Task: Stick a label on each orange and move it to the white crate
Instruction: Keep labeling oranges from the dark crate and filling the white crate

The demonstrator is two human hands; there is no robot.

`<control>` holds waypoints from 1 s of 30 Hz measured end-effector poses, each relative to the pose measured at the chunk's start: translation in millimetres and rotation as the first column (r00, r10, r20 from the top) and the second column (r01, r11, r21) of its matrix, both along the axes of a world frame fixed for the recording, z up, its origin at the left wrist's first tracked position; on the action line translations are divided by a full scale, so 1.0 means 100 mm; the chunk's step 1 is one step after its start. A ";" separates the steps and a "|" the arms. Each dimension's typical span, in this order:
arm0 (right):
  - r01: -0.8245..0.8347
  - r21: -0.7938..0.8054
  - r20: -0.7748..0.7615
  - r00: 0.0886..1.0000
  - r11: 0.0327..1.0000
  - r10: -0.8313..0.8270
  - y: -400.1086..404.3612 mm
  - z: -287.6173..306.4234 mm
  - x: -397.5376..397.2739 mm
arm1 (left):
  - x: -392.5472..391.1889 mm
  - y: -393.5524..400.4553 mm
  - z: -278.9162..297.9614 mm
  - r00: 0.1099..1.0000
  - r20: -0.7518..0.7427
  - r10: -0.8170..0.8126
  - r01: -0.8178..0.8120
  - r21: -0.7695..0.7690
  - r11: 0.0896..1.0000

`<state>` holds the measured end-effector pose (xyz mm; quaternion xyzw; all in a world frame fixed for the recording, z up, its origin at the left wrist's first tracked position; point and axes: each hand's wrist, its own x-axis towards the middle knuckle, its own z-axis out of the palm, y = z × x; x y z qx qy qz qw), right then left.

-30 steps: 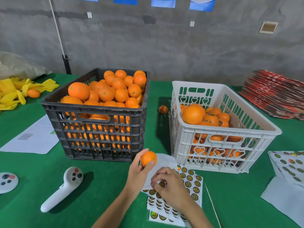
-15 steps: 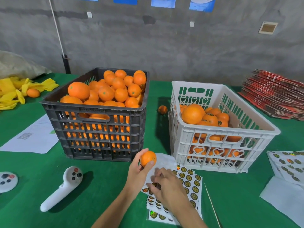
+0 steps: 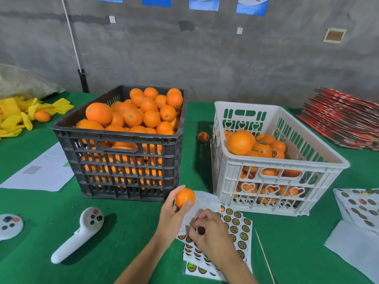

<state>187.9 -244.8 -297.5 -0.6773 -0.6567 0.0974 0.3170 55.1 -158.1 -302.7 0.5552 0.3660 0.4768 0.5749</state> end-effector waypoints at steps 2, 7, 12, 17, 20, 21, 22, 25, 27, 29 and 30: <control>-0.011 0.001 -0.003 1.000 1.000 0.011 -0.01 0.01 0.03 | -0.01 0.00 0.00 1.000 0.005 0.002 -0.002 0.001 1.000; -0.068 -0.086 0.120 0.990 0.994 0.078 -0.06 0.02 0.12 | -0.01 0.01 -0.04 0.999 -0.005 -0.034 0.034 -0.009 0.999; -0.054 -0.006 0.197 0.979 0.999 0.054 -0.10 0.06 0.12 | -0.01 0.02 -0.03 1.000 -0.001 -0.020 0.020 -0.018 1.000; 0.006 -0.090 0.225 0.974 0.996 0.015 -0.06 0.07 0.07 | -0.01 0.02 -0.03 1.000 -0.004 -0.026 0.026 -0.017 1.000; 0.018 -0.078 0.223 0.975 0.997 -0.001 -0.03 0.08 0.08 | -0.01 0.01 -0.03 1.000 -0.002 -0.029 0.029 -0.015 0.999; 0.019 -0.079 0.227 0.974 0.997 0.000 -0.03 0.08 0.08 | -0.01 0.00 -0.02 1.000 -0.009 -0.026 0.026 -0.014 1.000; 0.016 -0.086 0.233 0.973 0.996 0.004 -0.03 0.07 0.08 | -0.01 0.00 -0.02 1.000 -0.015 -0.024 0.024 -0.014 1.000; 0.005 -0.061 0.259 0.966 0.998 0.010 -0.03 0.05 0.07 | -0.01 0.00 -0.01 0.999 -0.017 -0.028 0.027 -0.021 0.999; 0.022 -0.050 0.270 0.963 0.998 -0.008 -0.03 0.06 0.06 | -0.01 -0.01 -0.01 0.999 -0.018 -0.029 0.029 -0.025 0.999; 0.027 -0.084 0.297 0.955 0.996 -0.001 -0.03 0.08 0.03 | -0.01 -0.01 -0.01 0.999 -0.021 -0.029 0.028 -0.022 0.999; 0.031 -0.099 0.321 0.947 0.995 0.003 -0.02 0.09 0.01 | -0.01 -0.01 0.00 0.999 -0.022 -0.029 0.028 -0.020 0.999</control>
